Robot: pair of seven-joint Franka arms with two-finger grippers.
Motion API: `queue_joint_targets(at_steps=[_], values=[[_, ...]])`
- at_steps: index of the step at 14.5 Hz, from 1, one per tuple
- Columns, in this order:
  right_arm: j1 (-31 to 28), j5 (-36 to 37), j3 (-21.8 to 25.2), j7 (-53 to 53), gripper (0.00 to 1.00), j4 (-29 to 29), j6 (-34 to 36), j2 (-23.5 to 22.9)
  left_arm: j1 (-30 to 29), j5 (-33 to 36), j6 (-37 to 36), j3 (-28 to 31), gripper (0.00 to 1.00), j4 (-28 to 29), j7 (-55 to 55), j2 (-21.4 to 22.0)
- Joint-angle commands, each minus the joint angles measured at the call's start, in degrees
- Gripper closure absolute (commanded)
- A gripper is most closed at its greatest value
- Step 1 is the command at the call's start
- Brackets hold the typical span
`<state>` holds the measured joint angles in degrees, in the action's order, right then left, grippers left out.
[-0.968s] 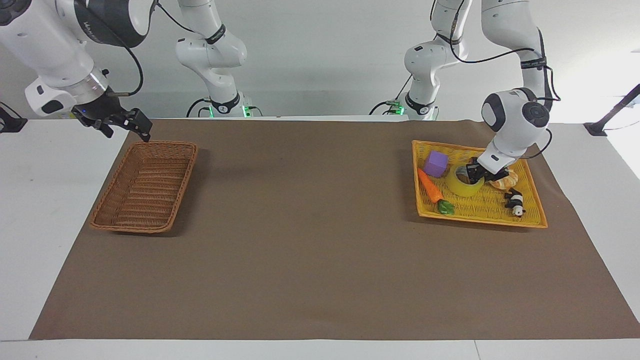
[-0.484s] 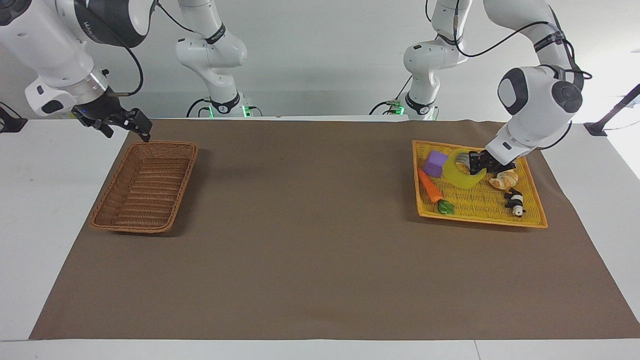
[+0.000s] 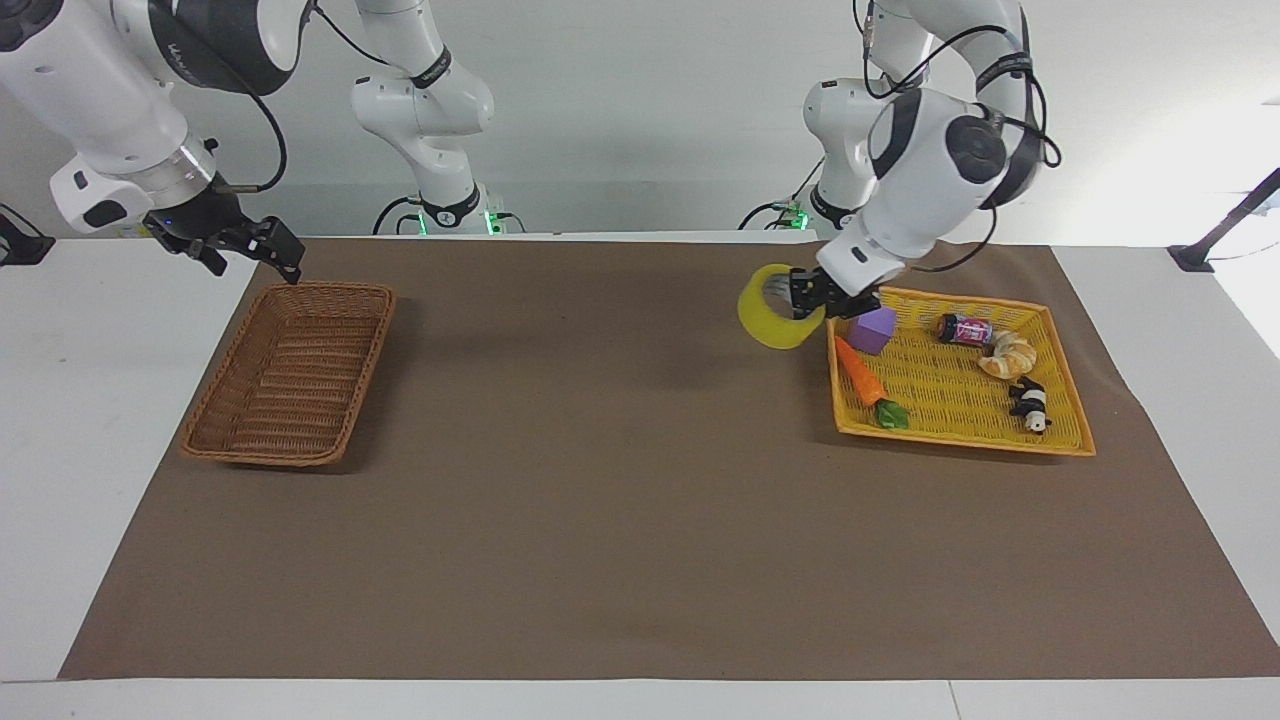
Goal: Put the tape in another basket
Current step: 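Lift the tape with the left gripper while the right gripper reaches it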
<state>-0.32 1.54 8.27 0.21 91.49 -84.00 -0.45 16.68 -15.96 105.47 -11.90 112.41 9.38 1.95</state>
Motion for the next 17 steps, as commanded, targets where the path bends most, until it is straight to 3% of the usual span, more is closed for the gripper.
queue_joint_targets(at_steps=[1,4,5,8,12,17], values=[[-0.3,0.2,-0.3,-0.6,0.00,1.1,0.2,1.1,4.8,-3.8,1.0,1.1,0.99,0.4,3.6,1.1],[-0.8,0.0,-0.3,-3.0,0.00,1.2,0.6,1.8,6.1,-10.8,0.8,1.0,0.98,-0.3,5.5,1.0],[-1.2,-3.4,0.0,-8.2,0.00,1.6,0.0,1.9,7.1,-11.8,1.1,1.0,0.97,-0.6,6.7,1.0],[-3.4,-19.2,0.2,-11.8,0.00,7.3,-4.8,3.6,11.4,-11.9,3.9,1.0,0.96,-0.9,9.3,1.0],[-2.1,-43.4,-0.2,-10.8,0.00,22.3,-12.2,9.2,10.7,-11.9,3.9,1.1,0.96,-0.4,9.2,1.0],[13.6,-59.3,-0.3,-9.4,0.00,34.2,-29.2,13.9,10.6,-11.9,3.9,1.1,0.94,-0.4,9.3,1.0]])
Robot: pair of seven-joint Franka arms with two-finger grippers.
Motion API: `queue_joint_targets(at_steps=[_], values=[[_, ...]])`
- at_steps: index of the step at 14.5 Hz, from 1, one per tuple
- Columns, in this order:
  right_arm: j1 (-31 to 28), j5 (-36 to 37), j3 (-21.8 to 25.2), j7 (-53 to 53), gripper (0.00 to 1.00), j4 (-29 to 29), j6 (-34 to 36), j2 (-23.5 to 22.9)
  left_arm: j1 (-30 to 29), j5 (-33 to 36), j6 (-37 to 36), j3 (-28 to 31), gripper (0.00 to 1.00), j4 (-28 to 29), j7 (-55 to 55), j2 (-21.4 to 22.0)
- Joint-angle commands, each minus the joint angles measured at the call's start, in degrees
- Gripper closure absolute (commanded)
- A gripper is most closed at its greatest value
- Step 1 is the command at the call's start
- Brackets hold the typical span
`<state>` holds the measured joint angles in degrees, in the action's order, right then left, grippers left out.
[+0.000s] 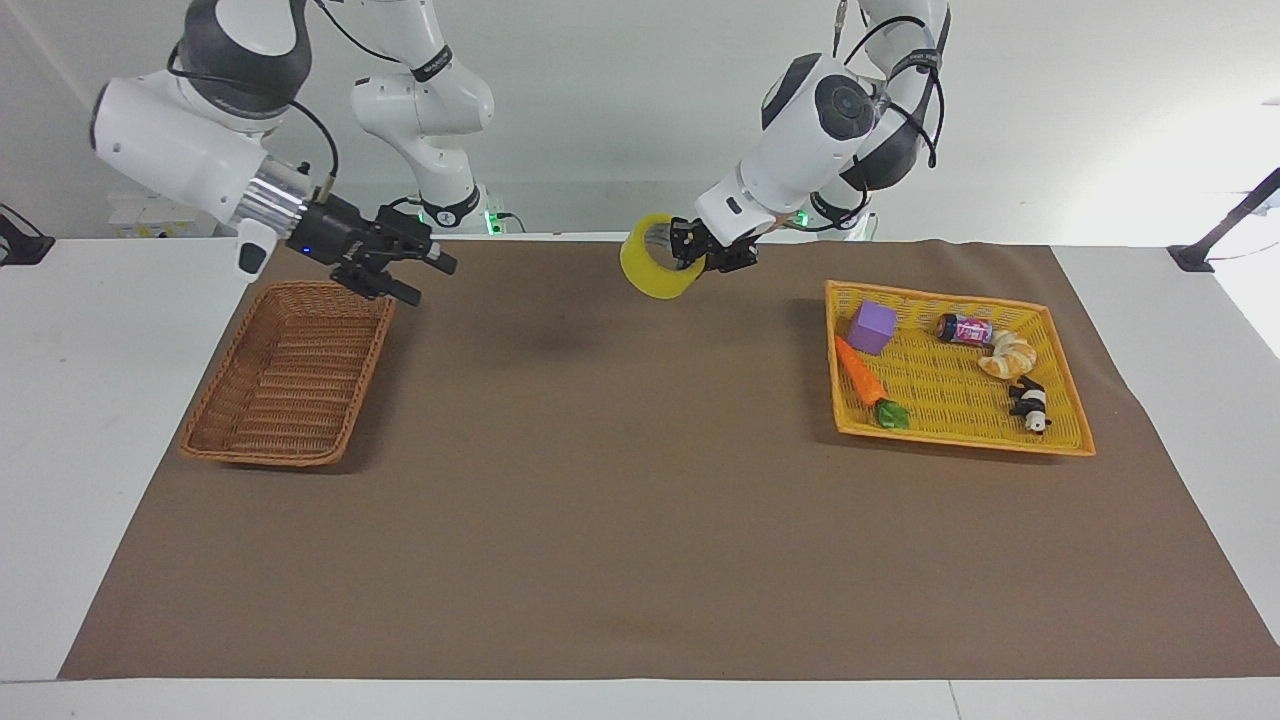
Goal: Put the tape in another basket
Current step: 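Lift the tape with the left gripper while the right gripper reaches it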
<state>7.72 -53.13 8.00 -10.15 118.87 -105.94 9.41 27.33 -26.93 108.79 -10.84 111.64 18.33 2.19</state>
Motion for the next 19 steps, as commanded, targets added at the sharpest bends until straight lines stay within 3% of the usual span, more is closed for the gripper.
queue_joint_targets(at_steps=[1,3,6,9,19], values=[[9.8,-6.1,0.0,3.7,0.00,7.2,-11.6,3.9,-0.1,-0.9,0.6,0.1,0.94,0.3,0.4,0.8],[17.0,-7.7,0.0,6.1,0.00,8.3,-19.3,3.5,-0.1,-0.9,0.6,0.1,0.94,0.4,0.4,0.9],[20.8,-13.6,0.0,5.9,0.00,10.4,-21.8,3.9,-0.2,-0.8,0.5,0.1,0.94,0.4,0.4,0.8],[26.4,-15.0,0.0,5.9,0.00,12.2,-26.7,3.9,-0.2,-0.9,0.8,0.1,0.94,0.5,0.5,0.8],[27.2,-15.1,0.0,5.2,0.00,13.4,-24.7,3.9,0.0,-0.9,0.9,0.1,0.93,0.9,0.4,1.1]])
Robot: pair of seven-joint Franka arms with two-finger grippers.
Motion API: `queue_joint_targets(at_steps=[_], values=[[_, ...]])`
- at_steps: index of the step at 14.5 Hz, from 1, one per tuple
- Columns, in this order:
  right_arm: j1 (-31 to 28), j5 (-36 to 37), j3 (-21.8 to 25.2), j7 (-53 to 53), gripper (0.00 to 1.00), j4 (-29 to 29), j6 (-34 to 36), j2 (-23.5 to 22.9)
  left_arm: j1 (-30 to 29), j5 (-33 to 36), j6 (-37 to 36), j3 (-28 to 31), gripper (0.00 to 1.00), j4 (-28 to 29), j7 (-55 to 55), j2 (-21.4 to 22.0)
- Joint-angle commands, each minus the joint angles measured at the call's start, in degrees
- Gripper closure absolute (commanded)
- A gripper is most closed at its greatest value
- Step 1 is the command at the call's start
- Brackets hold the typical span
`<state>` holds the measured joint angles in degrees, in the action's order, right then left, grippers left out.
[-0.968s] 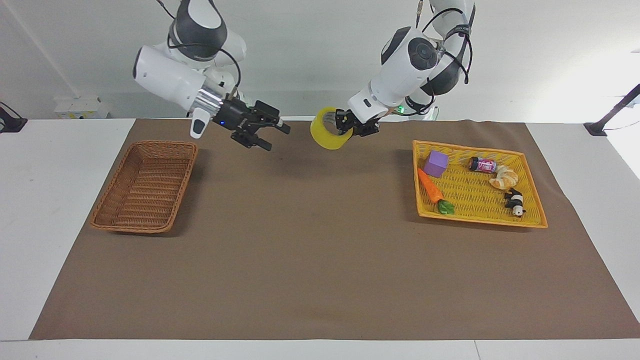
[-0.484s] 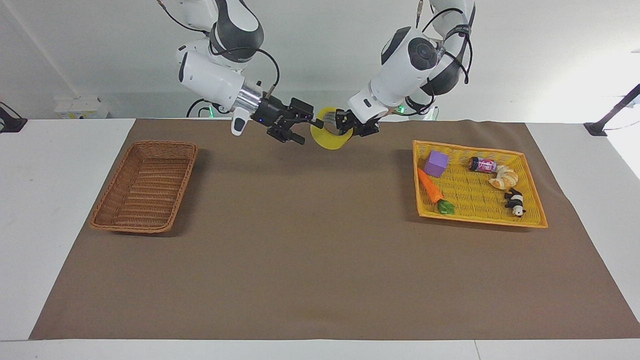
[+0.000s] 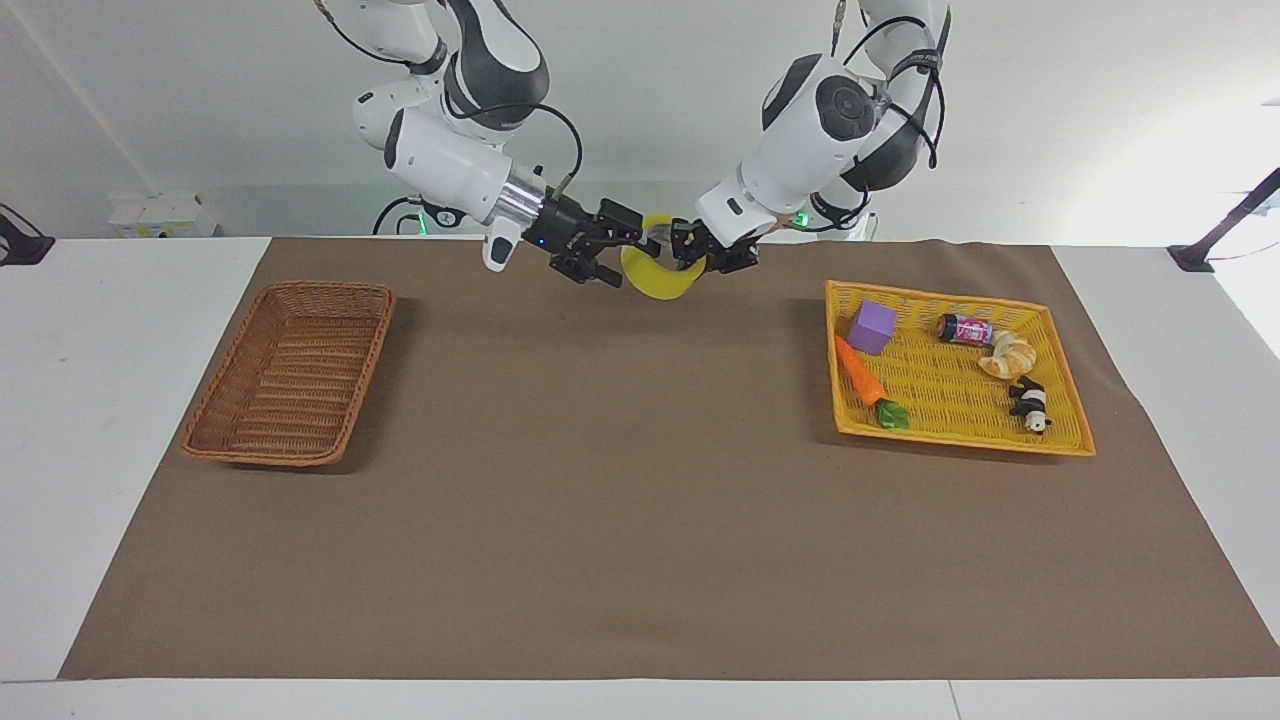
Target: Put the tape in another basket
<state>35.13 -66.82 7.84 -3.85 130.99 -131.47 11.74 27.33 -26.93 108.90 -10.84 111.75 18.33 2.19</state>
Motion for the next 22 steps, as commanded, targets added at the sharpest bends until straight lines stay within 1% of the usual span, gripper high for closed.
queue_joint_targets(at_steps=[1,5,9,10,13,14,16,17,18,19,20,21,22], values=[[-0.2,-1.4,0.2,-1.2,0.01,1.4,0.9,1.8,0.0,-0.8,0.8,0.1,0.93,0.8,0.4,1.1],[-0.2,-1.3,0.2,-2.5,0.10,1.3,1.2,1.9,0.0,-0.8,0.8,0.1,0.93,0.8,0.4,1.1],[-0.4,-1.3,0.2,-2.5,0.11,1.5,2.4,2.2,0.0,-0.8,0.8,0.1,0.93,0.8,0.4,1.1],[-0.5,-1.3,0.2,-2.5,0.12,1.6,2.5,2.3,0.0,-0.8,0.6,0.1,0.93,0.8,0.4,1.1],[-0.5,-1.3,0.2,-2.6,0.21,1.6,2.8,2.4,0.0,-0.8,0.7,0.1,0.93,0.8,0.4,1.1],[-0.4,-1.3,0.2,-2.6,0.25,1.6,2.8,2.3,0.0,-0.8,0.7,0.1,0.93,0.8,0.5,1.1],[-0.5,-1.3,0.2,-2.5,0.38,1.6,2.9,2.4,-0.1,-0.8,0.6,0.1,0.93,0.8,0.4,1.1],[-0.5,-1.3,0.2,-2.5,0.47,1.6,3.3,2.4,-0.1,-0.8,0.6,0.1,0.93,0.8,0.5,1.1],[-0.6,-1.3,0.2,-2.4,0.60,1.6,3.6,2.4,-0.1,-0.8,0.6,0.1,0.93,0.8,0.5,1.2],[-0.7,-1.3,0.2,-2.1,0.79,1.6,4.0,2.4,0.0,-0.8,0.6,0.1,0.93,0.8,0.5,1.1],[-0.8,-1.3,0.2,-2.0,0.92,1.6,4.3,2.5,0.1,-0.8,1.1,0.1,0.93,0.8,0.5,1.1],[-0.8,-1.3,0.3,-2.0,0.98,1.6,4.2,2.4,0.2,-0.8,1.2,0.1,0.93,0.8,0.5,1.1],[-0.8,-1.3,0.3,-2.0,1.00,1.6,4.2,2.4,0.2,-0.8,1.2,0.1,0.93,0.8,0.5,1.1]])
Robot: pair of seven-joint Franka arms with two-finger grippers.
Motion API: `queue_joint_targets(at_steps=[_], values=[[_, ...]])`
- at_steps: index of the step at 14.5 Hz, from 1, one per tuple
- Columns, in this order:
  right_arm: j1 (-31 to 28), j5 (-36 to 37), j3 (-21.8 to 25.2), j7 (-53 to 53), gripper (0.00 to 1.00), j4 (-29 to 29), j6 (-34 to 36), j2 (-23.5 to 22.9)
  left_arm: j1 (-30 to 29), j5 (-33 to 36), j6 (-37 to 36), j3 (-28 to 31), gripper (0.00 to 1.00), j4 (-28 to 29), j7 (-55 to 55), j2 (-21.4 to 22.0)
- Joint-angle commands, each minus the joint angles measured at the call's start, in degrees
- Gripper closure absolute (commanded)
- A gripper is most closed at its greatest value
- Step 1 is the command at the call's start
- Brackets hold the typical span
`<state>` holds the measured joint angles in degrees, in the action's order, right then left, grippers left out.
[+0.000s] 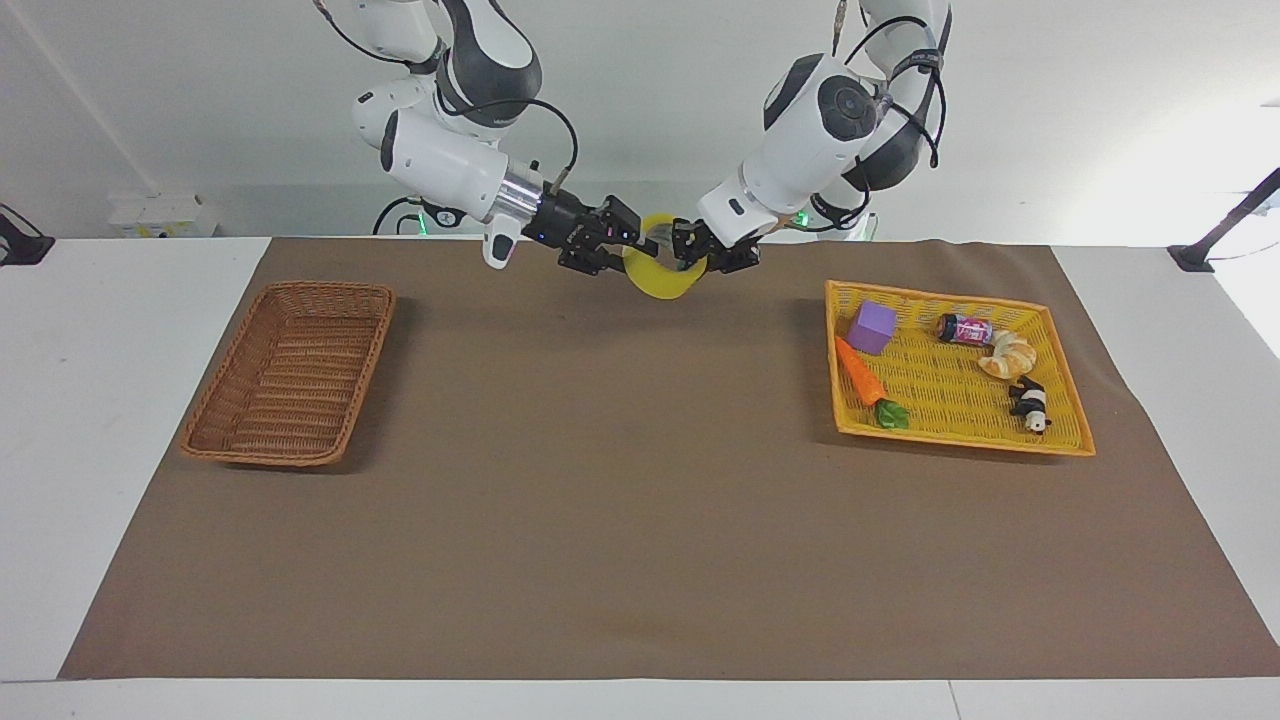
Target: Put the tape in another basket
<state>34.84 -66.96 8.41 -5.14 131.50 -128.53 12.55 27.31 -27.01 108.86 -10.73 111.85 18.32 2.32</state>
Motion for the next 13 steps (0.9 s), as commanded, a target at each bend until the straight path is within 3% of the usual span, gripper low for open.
queue_joint_targets(at_steps=[1,11,12,13], values=[[-0.5,-1.1,-0.2,-0.7,1.00,1.0,1.3,1.6,0.0,-0.8,1.1,0.0,0.93,0.7,0.5,0.9],[-0.6,-0.7,-0.2,-0.7,1.00,1.0,1.4,1.6,-0.1,-0.8,1.1,0.0,0.90,0.7,0.5,0.9],[-0.6,-0.7,-0.2,-0.7,1.00,1.0,1.4,1.6,-0.1,-0.8,1.2,0.0,0.75,0.6,0.6,0.9],[-0.6,-0.7,-0.2,-0.7,1.00,0.9,1.4,1.6,-0.1,-0.5,1.3,0.0,0.26,0.5,0.5,0.8]])
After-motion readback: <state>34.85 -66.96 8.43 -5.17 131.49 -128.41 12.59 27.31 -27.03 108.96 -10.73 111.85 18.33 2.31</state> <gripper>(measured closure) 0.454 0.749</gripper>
